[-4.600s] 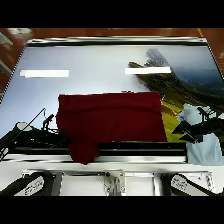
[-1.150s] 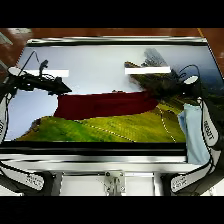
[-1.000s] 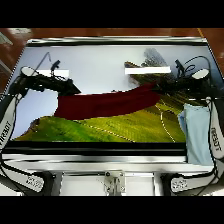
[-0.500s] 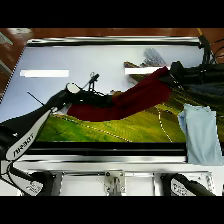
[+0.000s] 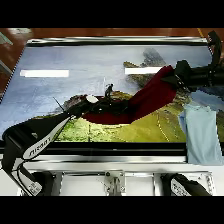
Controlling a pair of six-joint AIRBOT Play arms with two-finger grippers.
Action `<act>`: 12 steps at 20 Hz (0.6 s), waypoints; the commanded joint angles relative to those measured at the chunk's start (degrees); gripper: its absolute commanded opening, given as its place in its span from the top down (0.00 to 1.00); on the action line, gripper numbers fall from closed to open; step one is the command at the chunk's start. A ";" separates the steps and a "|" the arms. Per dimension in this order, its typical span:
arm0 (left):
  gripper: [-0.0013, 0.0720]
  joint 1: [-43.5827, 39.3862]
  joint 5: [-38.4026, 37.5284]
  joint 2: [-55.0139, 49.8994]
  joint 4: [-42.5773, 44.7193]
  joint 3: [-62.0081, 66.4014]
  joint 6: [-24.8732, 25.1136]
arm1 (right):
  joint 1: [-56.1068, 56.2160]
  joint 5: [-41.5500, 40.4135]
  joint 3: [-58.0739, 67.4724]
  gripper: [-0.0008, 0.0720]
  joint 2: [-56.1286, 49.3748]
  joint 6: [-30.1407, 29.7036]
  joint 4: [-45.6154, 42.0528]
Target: Fold the shirts.
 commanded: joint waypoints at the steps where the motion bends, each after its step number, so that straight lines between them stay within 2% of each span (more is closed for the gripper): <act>1: 0.93 8.07 -4.37 4.44 -0.92 0.28 4.52 | 4.20 -3.67 -0.02 0.90 -0.55 2.93 -8.31; 4: 0.93 19.76 -4.31 14.03 1.90 0.28 4.85 | 14.75 -12.04 -0.02 0.90 -4.70 4.63 -13.51; 8: 0.93 37.44 -5.22 26.67 1.92 0.31 4.85 | 30.84 -33.00 -0.02 0.90 -14.19 4.66 -11.56; 10: 0.93 45.24 -9.01 31.01 1.95 0.31 4.85 | 38.12 -43.04 -0.02 0.90 -20.31 5.38 -7.76; 12: 0.93 51.36 -16.37 33.33 1.95 0.31 4.85 | 43.80 -50.90 -0.02 0.90 -26.80 6.62 -2.27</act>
